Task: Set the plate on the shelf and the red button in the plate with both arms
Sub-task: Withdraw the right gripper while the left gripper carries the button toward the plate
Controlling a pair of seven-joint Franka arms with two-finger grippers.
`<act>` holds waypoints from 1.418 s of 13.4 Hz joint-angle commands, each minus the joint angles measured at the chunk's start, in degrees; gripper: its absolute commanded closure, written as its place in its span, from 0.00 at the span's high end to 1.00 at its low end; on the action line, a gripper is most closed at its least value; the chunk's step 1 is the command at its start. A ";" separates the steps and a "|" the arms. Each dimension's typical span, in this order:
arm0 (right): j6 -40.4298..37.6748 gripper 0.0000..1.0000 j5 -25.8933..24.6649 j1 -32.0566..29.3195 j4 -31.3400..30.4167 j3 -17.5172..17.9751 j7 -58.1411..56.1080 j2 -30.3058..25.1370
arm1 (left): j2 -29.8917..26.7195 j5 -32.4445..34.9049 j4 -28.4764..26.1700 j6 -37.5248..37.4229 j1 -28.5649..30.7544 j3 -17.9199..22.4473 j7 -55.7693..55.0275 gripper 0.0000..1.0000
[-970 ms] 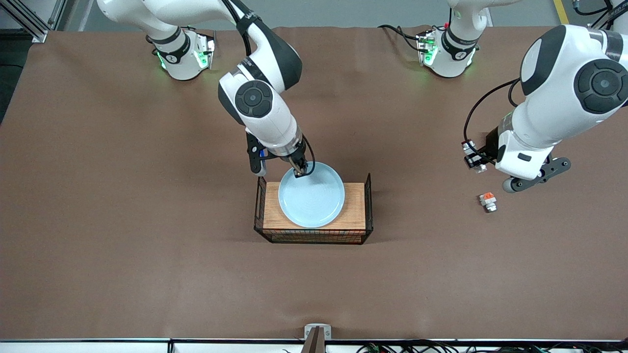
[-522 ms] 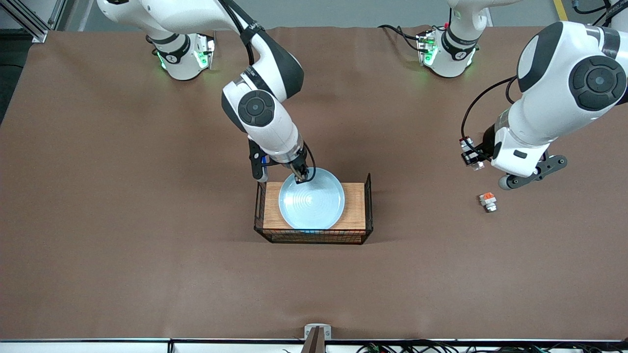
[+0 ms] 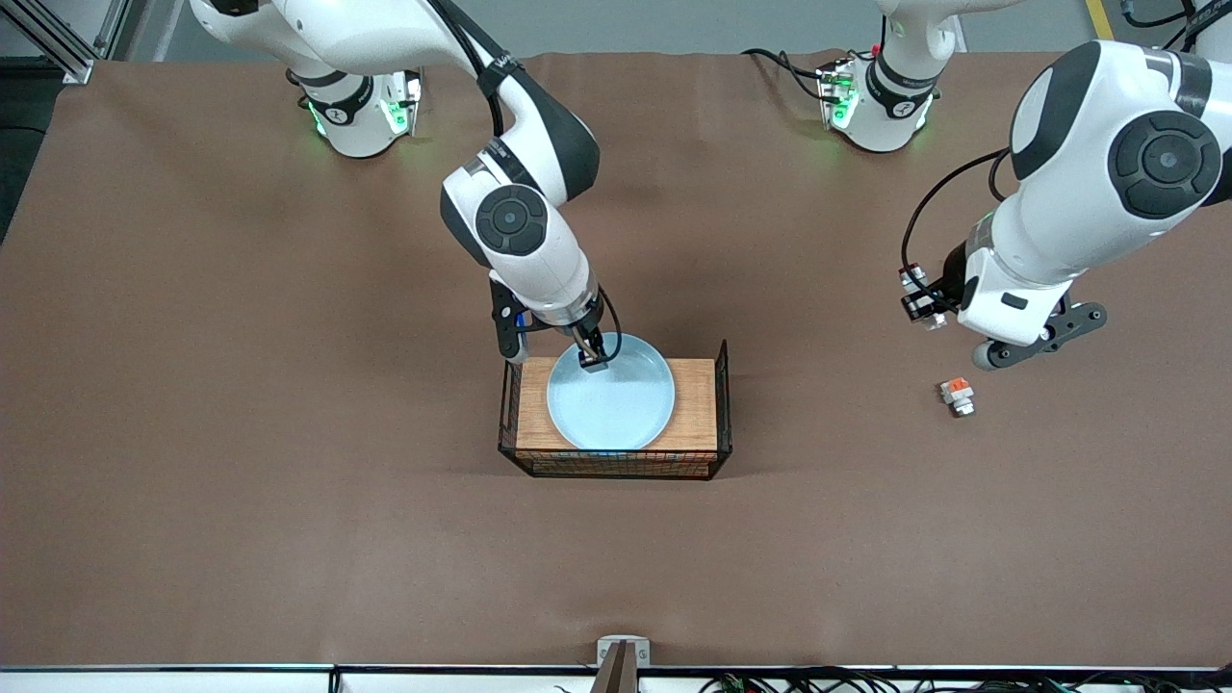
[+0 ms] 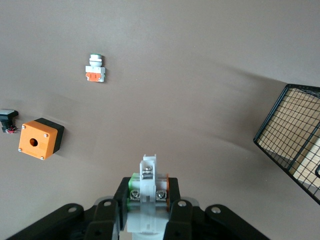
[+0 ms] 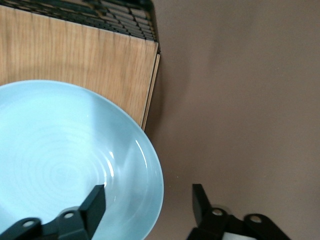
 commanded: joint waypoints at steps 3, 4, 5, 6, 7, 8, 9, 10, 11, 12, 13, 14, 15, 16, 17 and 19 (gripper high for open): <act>-15.78 1.00 -0.51 -0.30 8.11 0.45 -0.83 -4.43 | -0.87 0.20 0.26 -1.38 0.27 -2.48 -1.18 0.01; -18.58 1.00 -0.51 -0.30 7.59 0.45 -3.36 -7.24 | -0.87 0.12 0.44 -1.38 0.27 -3.27 -2.75 0.01; -24.09 1.00 -0.60 -0.47 7.49 0.37 -8.00 -10.14 | -0.61 0.12 1.57 -1.38 0.19 -4.67 -5.81 0.01; -27.71 1.00 -0.60 -0.74 7.23 0.19 -11.53 -12.87 | -0.18 0.12 2.45 -1.38 -0.08 -6.16 -8.97 0.01; -30.36 1.00 -0.51 -2.39 5.75 0.28 -15.13 -16.11 | -0.08 0.12 2.81 -1.38 -0.25 -7.65 -11.36 0.00; -32.39 1.00 -0.34 -3.98 3.73 0.36 -18.73 -19.54 | 0.18 -0.58 2.90 -1.30 -0.17 -9.06 -12.77 0.00; -34.06 1.00 -0.25 -5.56 1.10 0.28 -22.77 -22.88 | 0.27 -2.41 2.90 -1.04 -0.17 -9.60 -13.48 0.00; -34.69 1.00 -0.25 -7.66 -2.32 0.28 -27.34 -26.57 | 0.27 -4.17 2.90 -0.86 -0.25 -9.86 -14.10 0.00; -34.52 1.00 -0.16 -9.77 -6.79 0.28 -32.08 -30.52 | 0.36 -5.41 3.25 -0.77 -0.43 -10.65 -14.71 0.00; -34.08 1.00 -0.16 -12.14 -11.62 0.19 -37.61 -34.65 | 1.14 -5.86 4.65 -0.77 -1.47 -11.44 -15.76 0.00; -33.82 1.00 -0.16 -14.25 -15.23 0.19 -42.45 -37.65 | 3.06 -5.77 6.83 -0.77 -4.01 -11.62 -18.56 0.00; -33.73 1.00 -0.16 -16.80 -17.45 0.19 -47.37 -39.59 | 5.34 -5.25 8.94 -0.59 -6.82 -11.45 -22.41 0.00; -33.81 1.00 -0.16 -19.26 -19.21 0.19 -52.21 -41.18 | 7.54 -4.64 10.62 0.62 -8.67 -11.45 -26.19 0.00; -33.82 1.00 -0.16 -21.81 -20.79 0.10 -56.87 -42.59 | 9.30 -4.02 11.42 2.90 -9.91 -11.36 -29.63 0.00; -33.82 1.00 -0.16 -24.70 -22.11 0.10 -61.61 -43.56 | 10.63 -3.84 11.60 6.05 -10.71 -11.36 -32.53 0.00; -33.81 1.00 -0.16 -29.63 -23.00 0.01 -69.88 -44.18 | 13.09 -3.75 11.60 12.74 -12.37 -11.27 -36.06 0.00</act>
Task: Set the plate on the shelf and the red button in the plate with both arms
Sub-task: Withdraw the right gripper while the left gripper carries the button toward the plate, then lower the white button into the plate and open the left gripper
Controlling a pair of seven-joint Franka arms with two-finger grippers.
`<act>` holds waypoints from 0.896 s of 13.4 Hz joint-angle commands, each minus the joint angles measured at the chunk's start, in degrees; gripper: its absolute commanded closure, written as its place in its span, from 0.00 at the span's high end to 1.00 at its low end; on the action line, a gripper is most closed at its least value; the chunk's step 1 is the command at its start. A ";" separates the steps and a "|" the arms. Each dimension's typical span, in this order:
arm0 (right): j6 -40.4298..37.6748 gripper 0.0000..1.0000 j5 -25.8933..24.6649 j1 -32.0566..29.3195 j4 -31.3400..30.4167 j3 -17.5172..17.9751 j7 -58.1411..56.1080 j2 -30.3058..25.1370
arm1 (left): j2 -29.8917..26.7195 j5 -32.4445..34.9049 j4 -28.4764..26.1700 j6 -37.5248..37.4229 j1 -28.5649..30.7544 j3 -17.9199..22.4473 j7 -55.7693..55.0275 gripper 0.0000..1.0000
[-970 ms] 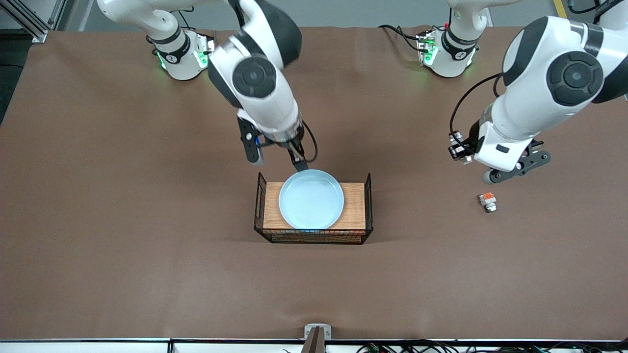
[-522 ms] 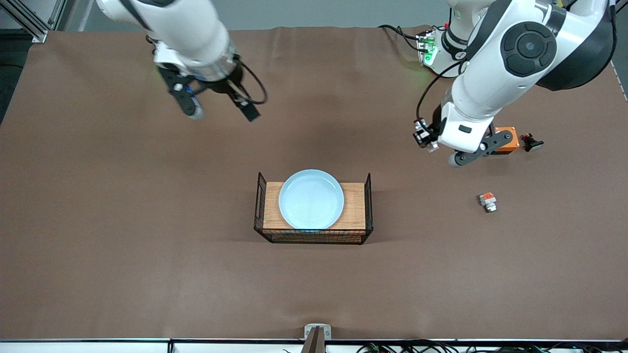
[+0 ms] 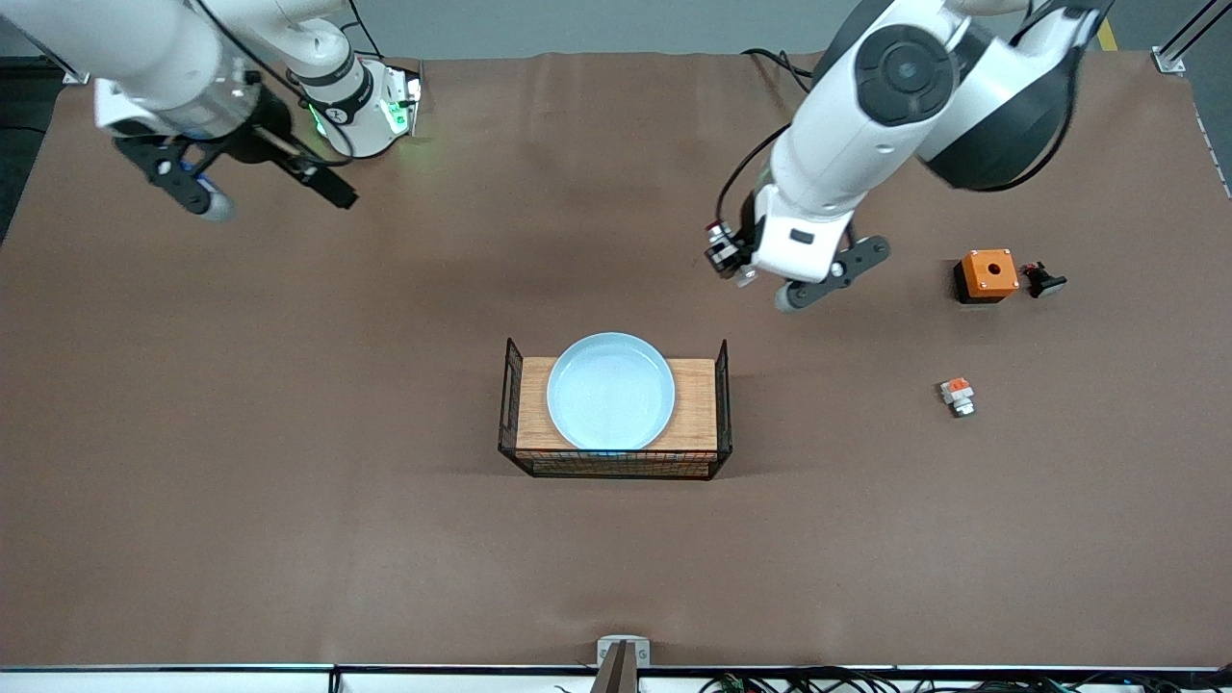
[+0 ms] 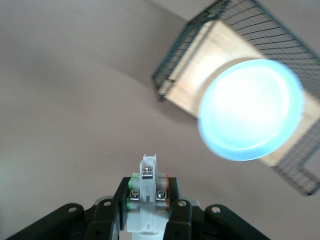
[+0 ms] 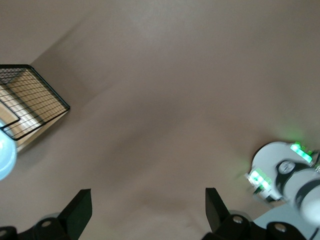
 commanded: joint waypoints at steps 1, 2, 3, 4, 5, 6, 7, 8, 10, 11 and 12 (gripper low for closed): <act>1.43 1.00 -0.04 -7.10 -3.45 0.90 -11.22 -2.57 | 5.50 1.18 3.12 6.54 -1.94 0.09 -4.63 0.00; 1.52 1.00 -0.04 -9.30 -3.36 0.90 -14.91 -2.49 | 6.56 1.27 3.46 9.00 -2.47 0.35 -5.08 0.00; 2.04 1.00 -0.13 -11.50 -3.10 0.90 -19.21 -2.40 | 8.14 1.45 4.25 10.85 -3.09 0.36 -5.78 0.00; 3.00 1.00 -0.56 -13.09 -2.49 0.90 -23.08 -2.31 | 9.98 2.14 5.39 12.35 -3.53 0.36 -6.13 0.00; 3.97 1.00 -0.83 -13.88 -1.43 0.81 -26.69 -2.13 | 12.26 3.02 6.62 13.85 -4.32 0.36 -6.66 0.00; 4.24 1.00 -2.14 -14.50 0.58 0.81 -29.94 -1.52 | 14.20 4.42 7.59 15.77 -5.28 0.79 -7.54 0.00; 4.24 1.00 -4.15 -14.51 2.77 0.90 -31.98 -0.21 | 15.96 5.66 7.77 18.58 -6.86 2.36 -8.59 0.01; 4.16 1.00 -5.39 -14.51 5.67 0.90 -32.87 1.02 | 17.02 6.19 7.77 21.65 -9.40 4.90 -9.30 0.01; 4.07 1.00 -5.75 -14.86 10.42 0.90 -35.06 3.57 | 18.52 6.02 7.86 25.36 -15.63 12.53 -9.48 0.04; 4.07 1.00 -5.75 -15.21 12.01 0.90 -36.73 4.71 | 19.13 6.02 7.86 26.77 -17.84 15.01 -9.48 0.08; 4.07 1.00 -5.84 -15.56 13.24 0.90 -38.14 5.51 | 19.66 6.02 7.86 27.74 -18.90 16.43 -9.48 0.14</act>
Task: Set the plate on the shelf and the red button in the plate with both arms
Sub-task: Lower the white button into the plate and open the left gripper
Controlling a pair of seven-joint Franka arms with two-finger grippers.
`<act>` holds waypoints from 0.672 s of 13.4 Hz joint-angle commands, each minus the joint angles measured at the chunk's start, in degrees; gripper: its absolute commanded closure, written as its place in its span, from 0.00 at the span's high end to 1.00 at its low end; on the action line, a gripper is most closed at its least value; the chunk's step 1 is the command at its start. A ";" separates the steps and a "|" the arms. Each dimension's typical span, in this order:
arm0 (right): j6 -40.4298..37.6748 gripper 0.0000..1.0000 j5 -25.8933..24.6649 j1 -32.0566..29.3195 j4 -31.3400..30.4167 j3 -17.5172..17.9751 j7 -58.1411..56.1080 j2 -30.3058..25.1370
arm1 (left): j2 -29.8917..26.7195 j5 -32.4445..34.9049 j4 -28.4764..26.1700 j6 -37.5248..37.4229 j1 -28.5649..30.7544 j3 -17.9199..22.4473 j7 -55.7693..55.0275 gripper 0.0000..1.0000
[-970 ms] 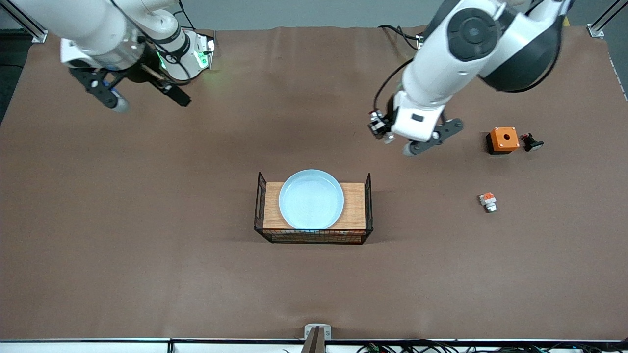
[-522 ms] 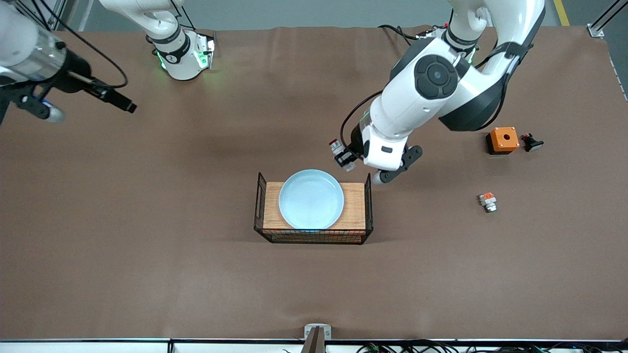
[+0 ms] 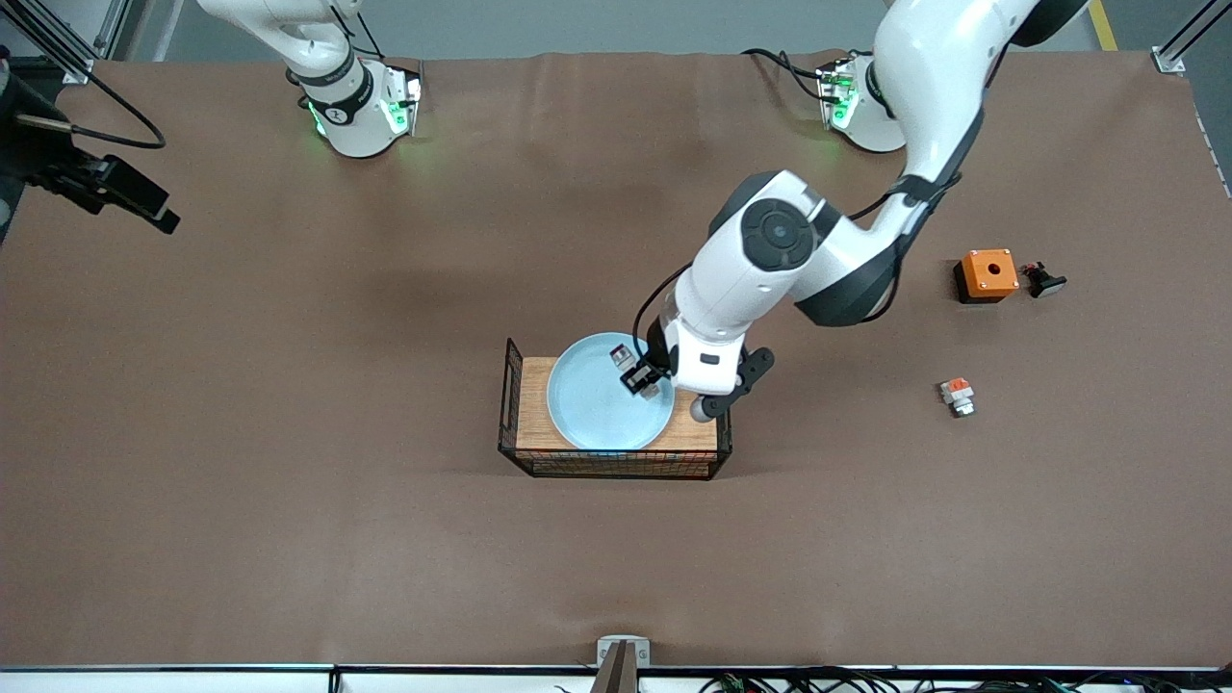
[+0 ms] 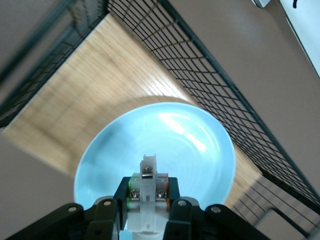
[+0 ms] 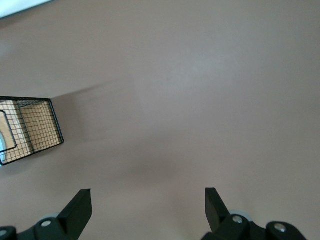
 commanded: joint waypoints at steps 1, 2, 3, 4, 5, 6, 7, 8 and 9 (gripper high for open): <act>-0.86 1.00 -1.00 -1.77 5.45 0.90 -4.34 4.14 | 1.57 1.12 2.44 1.27 -3.33 3.55 -1.29 0.22; -0.78 1.00 -1.08 -2.03 5.45 0.90 -5.57 4.32 | 1.66 1.12 2.44 1.27 -3.33 3.64 -1.11 0.35; -0.69 1.00 -1.09 -2.21 5.45 0.90 -6.54 4.49 | 1.57 1.21 2.35 1.27 -3.33 3.64 -1.02 0.61; -0.69 1.00 -1.17 -2.47 5.54 0.90 -7.60 5.02 | 1.40 1.90 2.35 0.92 -3.59 4.25 -0.85 1.00; -0.69 1.00 -1.17 -2.47 5.54 0.90 -7.78 5.20 | 0.61 3.04 2.35 0.05 -4.20 4.51 -0.85 1.00; -0.60 1.00 -1.17 -2.47 5.97 0.90 -7.70 5.63 | -0.52 3.31 2.35 -1.79 -3.95 4.43 -0.85 1.00; -0.51 1.00 -1.17 -2.47 7.11 0.90 -7.69 6.42 | -0.97 3.23 2.44 -4.24 -3.51 4.34 -0.67 1.00; -0.60 1.00 -1.09 -2.47 8.08 0.90 -7.69 6.78 | -1.67 3.23 2.44 -6.62 -2.72 4.17 -0.58 1.00; -0.42 1.00 -0.91 -2.56 8.17 0.90 -7.69 6.87 | -3.24 3.23 2.44 -8.82 -1.32 4.25 0.37 1.00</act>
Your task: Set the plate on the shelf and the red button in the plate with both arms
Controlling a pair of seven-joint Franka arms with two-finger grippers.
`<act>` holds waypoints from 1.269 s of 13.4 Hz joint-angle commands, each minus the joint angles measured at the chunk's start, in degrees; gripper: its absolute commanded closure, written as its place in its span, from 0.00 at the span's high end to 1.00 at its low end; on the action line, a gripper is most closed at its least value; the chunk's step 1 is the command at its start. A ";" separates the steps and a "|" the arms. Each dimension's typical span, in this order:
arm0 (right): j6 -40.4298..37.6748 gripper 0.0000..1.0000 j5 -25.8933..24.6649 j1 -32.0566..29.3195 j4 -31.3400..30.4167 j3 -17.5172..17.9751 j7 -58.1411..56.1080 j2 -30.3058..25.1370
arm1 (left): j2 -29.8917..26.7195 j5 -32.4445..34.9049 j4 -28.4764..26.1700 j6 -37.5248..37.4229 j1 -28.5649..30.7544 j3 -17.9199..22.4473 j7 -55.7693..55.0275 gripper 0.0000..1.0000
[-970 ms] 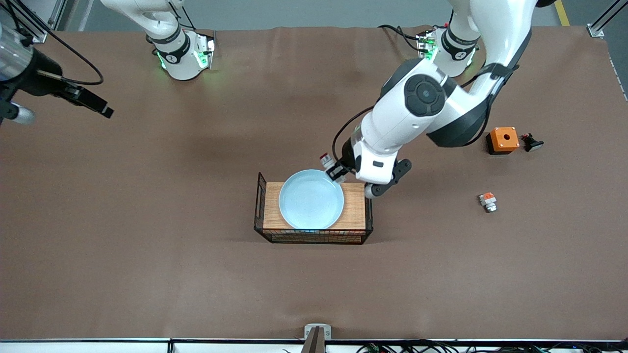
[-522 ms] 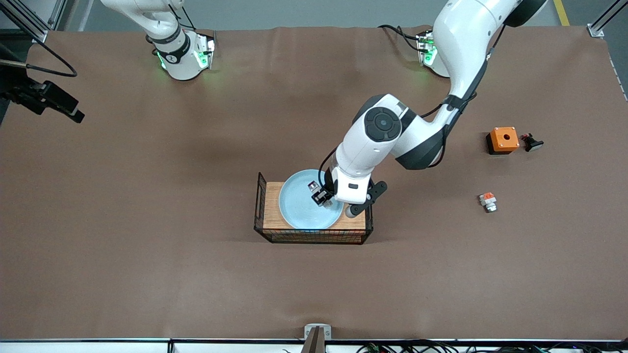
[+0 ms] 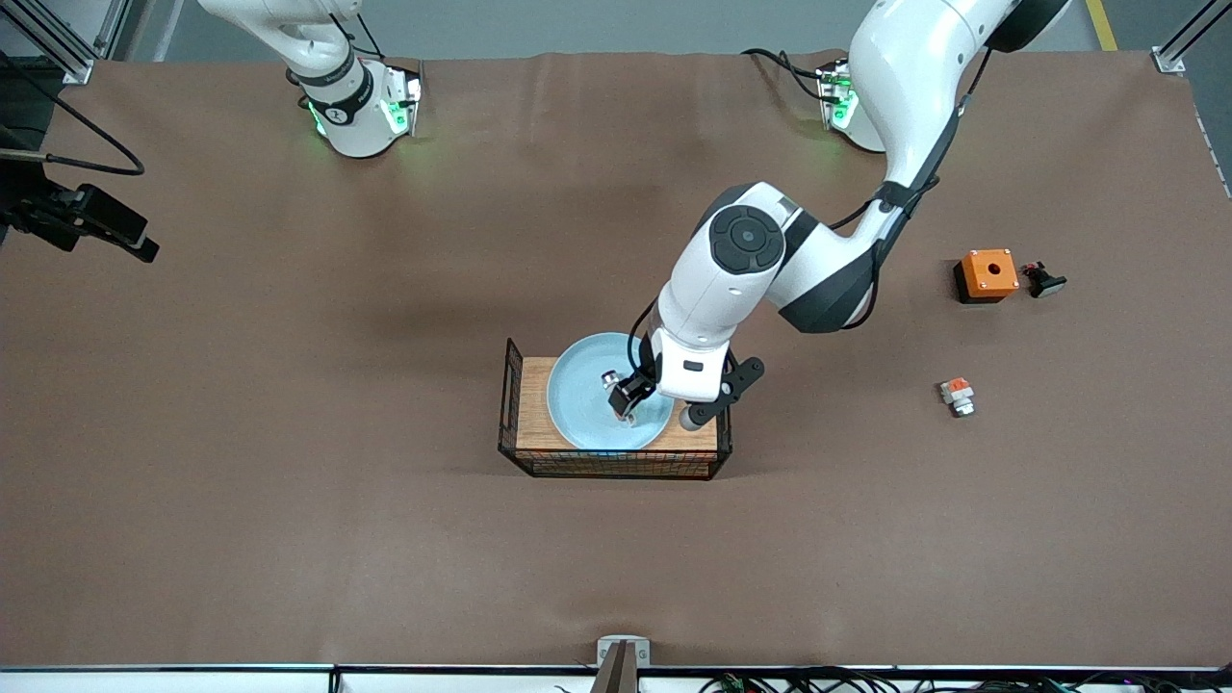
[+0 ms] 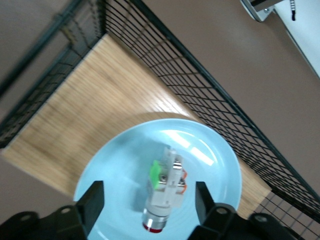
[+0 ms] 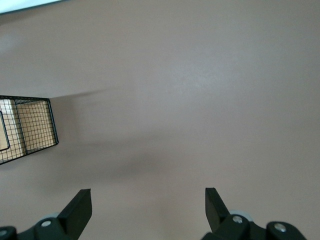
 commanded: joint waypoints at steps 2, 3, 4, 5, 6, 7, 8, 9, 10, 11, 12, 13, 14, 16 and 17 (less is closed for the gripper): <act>-0.73 1.00 -1.13 -1.12 3.03 0.92 -0.95 1.77 | -7.13 1.78 -0.24 -10.04 3.19 0.91 6.41 1.00; -0.73 1.00 -2.52 -1.03 3.03 1.00 -0.95 2.21 | -9.16 3.00 -0.33 -12.85 4.94 0.91 10.62 1.00; -0.73 1.00 -3.41 -0.59 3.03 1.01 -0.95 2.30 | -10.74 4.93 -0.33 -15.66 6.96 0.82 13.97 1.00; -0.65 1.00 -3.33 -0.59 3.03 1.01 -0.86 2.30 | -13.37 6.34 -0.33 -19.34 8.37 0.74 17.57 1.00; -0.64 1.00 -3.15 -0.50 3.11 1.09 -0.86 2.30 | -15.92 6.36 -0.33 -23.38 10.74 0.74 21.70 1.00; -0.56 1.00 -2.89 -0.59 3.11 1.09 -0.86 2.30 | -18.47 6.18 -0.42 -26.99 13.63 0.65 25.48 1.00; -0.56 1.00 -2.80 -0.59 3.20 1.09 -0.77 2.56 | -20.50 5.75 -0.42 -30.42 16.44 0.65 30.91 1.00; -0.56 1.00 -2.71 -0.67 3.20 1.09 -0.77 2.65 | -22.34 5.57 -0.42 -33.06 19.08 0.65 36.27 1.00; -0.56 1.00 -2.71 -0.76 3.20 1.18 -0.77 2.65 | -24.28 5.39 -0.50 -35.18 21.81 0.65 41.11 1.00; -0.56 1.00 -2.71 -0.85 3.20 1.09 -0.77 2.65 | -26.03 5.30 -0.59 -37.38 24.44 0.56 45.42 1.00; -0.47 1.00 -2.80 -0.85 3.20 1.09 -0.77 2.65 | -27.36 5.21 -0.77 -39.83 26.73 0.56 49.91 1.00; -0.38 1.00 -2.71 -0.85 3.20 1.09 -0.77 2.65 | -28.68 5.21 -0.86 -42.29 28.41 0.56 54.21 1.00; -0.38 1.00 -2.80 -0.94 3.20 1.09 -0.77 2.65 | -29.91 5.21 -0.94 -43.54 30.25 0.65 58.43 1.00; -0.38 1.00 -2.80 -1.03 3.29 1.09 -0.86 2.65 | -31.67 2.25 -1.12 -45.21 35.43 0.56 65.29 1.00; -0.38 1.00 -2.89 -0.94 3.29 1.09 -0.94 2.65 | -32.72 -0.56 -1.64 -45.31 38.50 0.56 68.64 1.00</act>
